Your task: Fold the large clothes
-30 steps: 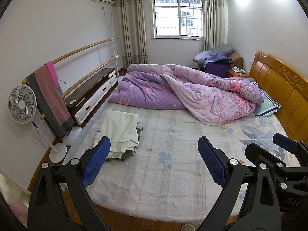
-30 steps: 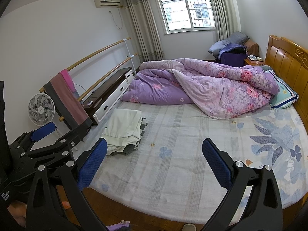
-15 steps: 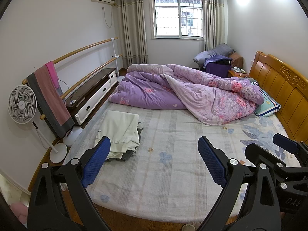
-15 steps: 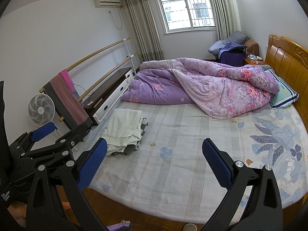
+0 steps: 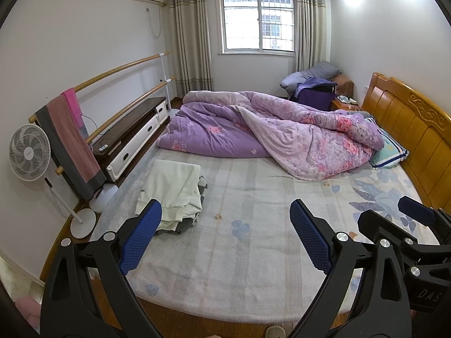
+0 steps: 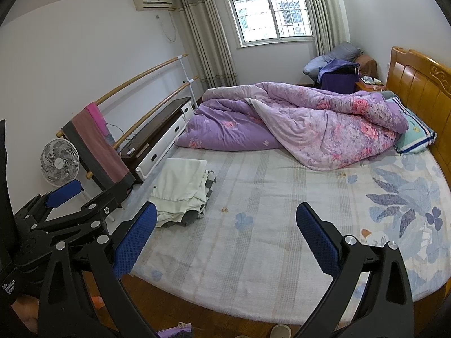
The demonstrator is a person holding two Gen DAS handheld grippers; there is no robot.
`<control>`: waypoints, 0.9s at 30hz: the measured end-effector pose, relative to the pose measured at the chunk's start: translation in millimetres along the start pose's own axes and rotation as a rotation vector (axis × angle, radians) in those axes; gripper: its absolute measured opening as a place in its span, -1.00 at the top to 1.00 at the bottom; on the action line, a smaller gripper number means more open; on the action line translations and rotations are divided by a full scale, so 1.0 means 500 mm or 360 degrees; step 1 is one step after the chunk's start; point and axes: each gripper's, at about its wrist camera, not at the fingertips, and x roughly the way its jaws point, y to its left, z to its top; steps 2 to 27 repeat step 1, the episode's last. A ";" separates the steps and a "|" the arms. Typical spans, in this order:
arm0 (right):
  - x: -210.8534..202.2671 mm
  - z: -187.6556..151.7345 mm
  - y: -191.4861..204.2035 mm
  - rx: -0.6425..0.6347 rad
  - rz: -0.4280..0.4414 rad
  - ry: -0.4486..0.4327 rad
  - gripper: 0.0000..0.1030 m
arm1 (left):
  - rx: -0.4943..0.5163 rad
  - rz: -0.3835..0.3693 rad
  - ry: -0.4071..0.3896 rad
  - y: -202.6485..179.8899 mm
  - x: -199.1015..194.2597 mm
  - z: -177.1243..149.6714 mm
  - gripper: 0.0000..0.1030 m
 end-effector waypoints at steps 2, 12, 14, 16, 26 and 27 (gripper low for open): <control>0.002 -0.004 0.001 0.0012 -0.0008 0.0009 -0.85 | 0.0009 -0.0010 0.0011 0.000 0.006 -0.001 -0.80; 0.002 -0.004 0.001 0.0012 -0.0008 0.0009 -0.85 | 0.0009 -0.0010 0.0011 0.000 0.006 -0.001 -0.80; 0.002 -0.004 0.001 0.0012 -0.0008 0.0009 -0.85 | 0.0009 -0.0010 0.0011 0.000 0.006 -0.001 -0.80; 0.002 -0.004 0.001 0.0012 -0.0008 0.0009 -0.85 | 0.0009 -0.0010 0.0011 0.000 0.006 -0.001 -0.80; 0.002 -0.004 0.001 0.0012 -0.0008 0.0009 -0.85 | 0.0009 -0.0010 0.0011 0.000 0.006 -0.001 -0.80; 0.002 -0.004 0.001 0.0012 -0.0008 0.0009 -0.85 | 0.0009 -0.0010 0.0011 0.000 0.006 -0.001 -0.80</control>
